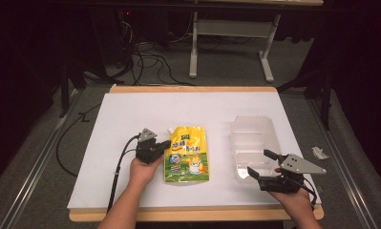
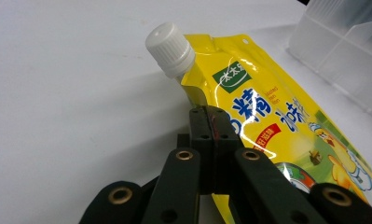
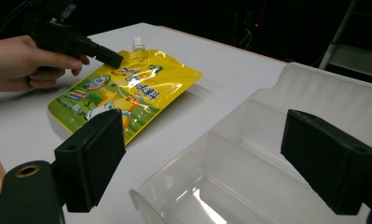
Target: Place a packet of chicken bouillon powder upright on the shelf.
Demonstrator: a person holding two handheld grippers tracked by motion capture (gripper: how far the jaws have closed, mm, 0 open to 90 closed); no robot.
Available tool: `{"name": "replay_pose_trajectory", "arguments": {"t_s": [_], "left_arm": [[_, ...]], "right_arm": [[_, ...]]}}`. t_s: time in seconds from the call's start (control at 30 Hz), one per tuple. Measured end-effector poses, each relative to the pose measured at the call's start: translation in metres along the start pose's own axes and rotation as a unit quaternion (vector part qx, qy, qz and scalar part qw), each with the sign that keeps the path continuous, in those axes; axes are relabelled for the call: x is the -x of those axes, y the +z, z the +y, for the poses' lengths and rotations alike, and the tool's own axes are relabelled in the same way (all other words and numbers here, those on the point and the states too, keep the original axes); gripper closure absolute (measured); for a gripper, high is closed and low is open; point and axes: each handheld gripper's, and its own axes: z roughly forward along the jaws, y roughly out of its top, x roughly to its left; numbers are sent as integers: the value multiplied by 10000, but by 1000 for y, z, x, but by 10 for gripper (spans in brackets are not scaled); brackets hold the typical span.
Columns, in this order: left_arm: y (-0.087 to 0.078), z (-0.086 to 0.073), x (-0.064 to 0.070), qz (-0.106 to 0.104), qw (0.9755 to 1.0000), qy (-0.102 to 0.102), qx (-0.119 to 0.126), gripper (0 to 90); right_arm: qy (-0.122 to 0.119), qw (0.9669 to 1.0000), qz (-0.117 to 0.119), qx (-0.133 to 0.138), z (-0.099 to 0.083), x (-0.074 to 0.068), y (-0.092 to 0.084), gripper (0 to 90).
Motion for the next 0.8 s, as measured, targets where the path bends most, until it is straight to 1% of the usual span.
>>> {"name": "replay_pose_trajectory", "arguments": {"t_s": [0.3, 0.4, 0.5, 0.7, 0.8], "left_arm": [[-11, 4, 6, -74, 9996, 16, 277, 900], [-15, 5, 9, -96, 9993, 61, 344, 900], [-19, 6, 12, -66, 9991, 110, 415, 900], [-33, 7, 27, 90, 9978, 217, 618, 900], [-40, 7, 37, 250, 9968, 280, 712, 900]], "right_arm": [[-10, 10000, -14, -8, 0, 0, -1, 141], [7, 10000, -15, -7, 0, 0, -1, 141], [11, 10000, -14, 6, 0, 0, -1, 141], [7, 10000, -5, 35, 1, 0, -2, 142], [-12, 10000, -10, 33, 1, 0, -2, 142]]}}
